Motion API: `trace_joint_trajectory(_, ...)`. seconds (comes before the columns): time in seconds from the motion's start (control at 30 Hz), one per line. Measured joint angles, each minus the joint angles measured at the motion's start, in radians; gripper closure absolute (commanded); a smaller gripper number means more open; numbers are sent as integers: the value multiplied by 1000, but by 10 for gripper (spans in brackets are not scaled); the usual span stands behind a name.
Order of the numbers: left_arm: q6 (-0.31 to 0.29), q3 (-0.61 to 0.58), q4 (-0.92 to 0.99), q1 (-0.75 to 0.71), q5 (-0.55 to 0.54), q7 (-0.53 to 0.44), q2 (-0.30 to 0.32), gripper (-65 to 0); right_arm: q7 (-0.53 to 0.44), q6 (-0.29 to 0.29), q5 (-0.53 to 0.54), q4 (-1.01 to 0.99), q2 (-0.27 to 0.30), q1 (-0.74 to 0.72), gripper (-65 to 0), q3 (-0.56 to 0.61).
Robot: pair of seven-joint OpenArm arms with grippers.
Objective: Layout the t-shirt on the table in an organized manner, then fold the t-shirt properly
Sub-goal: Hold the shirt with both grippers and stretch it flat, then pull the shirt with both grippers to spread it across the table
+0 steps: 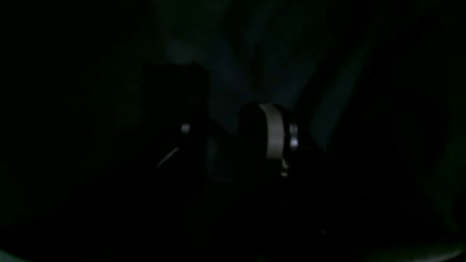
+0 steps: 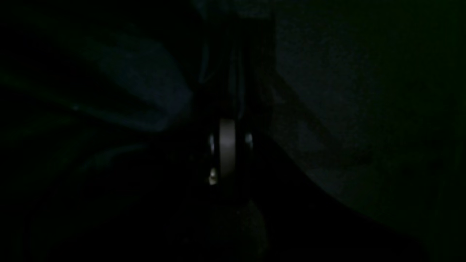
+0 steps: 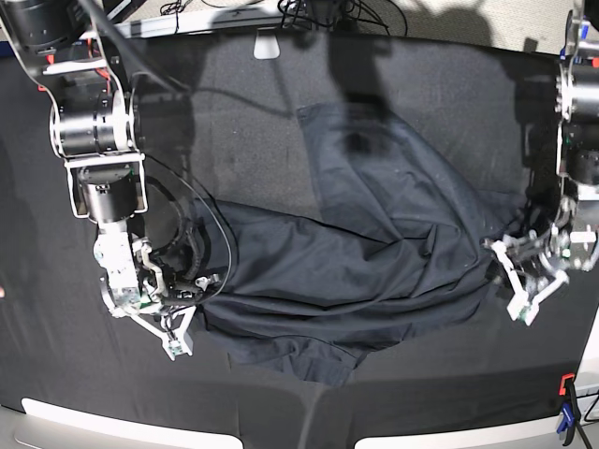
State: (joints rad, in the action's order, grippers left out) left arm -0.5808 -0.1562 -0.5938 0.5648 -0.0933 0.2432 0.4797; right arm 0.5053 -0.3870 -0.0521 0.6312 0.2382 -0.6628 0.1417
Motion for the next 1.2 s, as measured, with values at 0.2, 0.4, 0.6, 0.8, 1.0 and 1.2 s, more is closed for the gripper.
trace_joint_trajectory(0.2,137,0,-4,-8,114,-20,-5,-204,1,0,0,1,0,-5,0,0)
trace_joint_trajectory(0.4,215,0,-6,-7,144,-18,-14,-150,13,1,0,31,0,-5,0,0)
trace_joint_trajectory(0.6,241,0,-6,-7,147,2,-17,0,16,-2,0,56,1,-5,0,0)
trace_joint_trajectory(0.8,241,-1,-38,-14,103,27,-9,0,29,-5,-1,124,3,-6,0,0)
trace_joint_trajectory(1.0,328,-4,-274,-18,-147,71,103,0,126,-6,59,345,2,-58,0,1)
trace_joint_trajectory(1.2,367,59,-516,-13,-223,247,182,0,277,-5,148,623,14,-54,0,2)
